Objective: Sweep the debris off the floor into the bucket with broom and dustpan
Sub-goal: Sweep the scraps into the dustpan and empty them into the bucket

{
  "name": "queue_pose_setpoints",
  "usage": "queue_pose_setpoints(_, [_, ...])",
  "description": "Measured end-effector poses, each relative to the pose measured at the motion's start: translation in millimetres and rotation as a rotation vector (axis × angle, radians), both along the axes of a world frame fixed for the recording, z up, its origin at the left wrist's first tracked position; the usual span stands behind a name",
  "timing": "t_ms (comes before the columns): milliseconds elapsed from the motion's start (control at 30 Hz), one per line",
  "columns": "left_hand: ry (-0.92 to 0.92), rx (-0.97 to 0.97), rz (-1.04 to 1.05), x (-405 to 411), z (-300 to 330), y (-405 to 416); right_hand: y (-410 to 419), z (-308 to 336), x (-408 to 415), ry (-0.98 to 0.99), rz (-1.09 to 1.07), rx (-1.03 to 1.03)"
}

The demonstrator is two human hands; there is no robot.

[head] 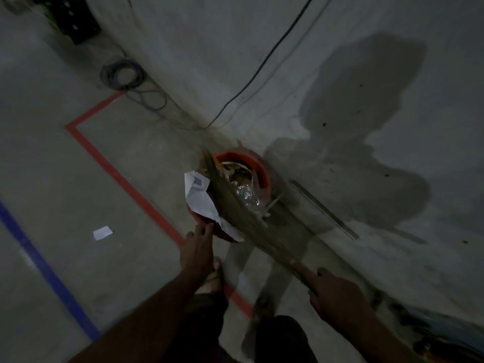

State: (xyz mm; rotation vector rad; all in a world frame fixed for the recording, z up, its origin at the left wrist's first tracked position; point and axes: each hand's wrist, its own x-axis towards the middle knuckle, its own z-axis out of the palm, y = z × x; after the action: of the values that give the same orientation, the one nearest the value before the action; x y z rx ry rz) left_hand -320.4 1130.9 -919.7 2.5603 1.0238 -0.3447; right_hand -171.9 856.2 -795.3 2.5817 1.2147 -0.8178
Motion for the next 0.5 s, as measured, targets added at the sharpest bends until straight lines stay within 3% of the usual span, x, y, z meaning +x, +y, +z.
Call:
queue_pose_setpoints(300, [0.129, 0.100, 0.099, 98.5, -83.2, 36.6, 64.9, -137.4, 142.1, 0.158, 0.027, 0.002])
queue_pose_setpoints(367, [-0.072, -0.029, 0.312, 125.6, -86.2, 30.7, 67.6, -170.0, 167.3, 0.109, 0.028, -0.063])
queue_pose_setpoints(433, [-0.194, -0.059, 0.372, 149.7, -86.4, 19.8, 58.5, -193.9, 191.7, 0.052, -0.014, -0.122])
queue_pose_setpoints(467, [-0.174, -0.047, 0.327, 160.8, -89.1, 16.7, 52.6, -199.1, 202.2, 0.029, -0.037, -0.128])
queue_pose_setpoints(500, [-0.027, -0.018, 0.236, 170.4, -92.4, 11.9, 46.2, -202.1, 209.2, 0.001, -0.029, -0.126])
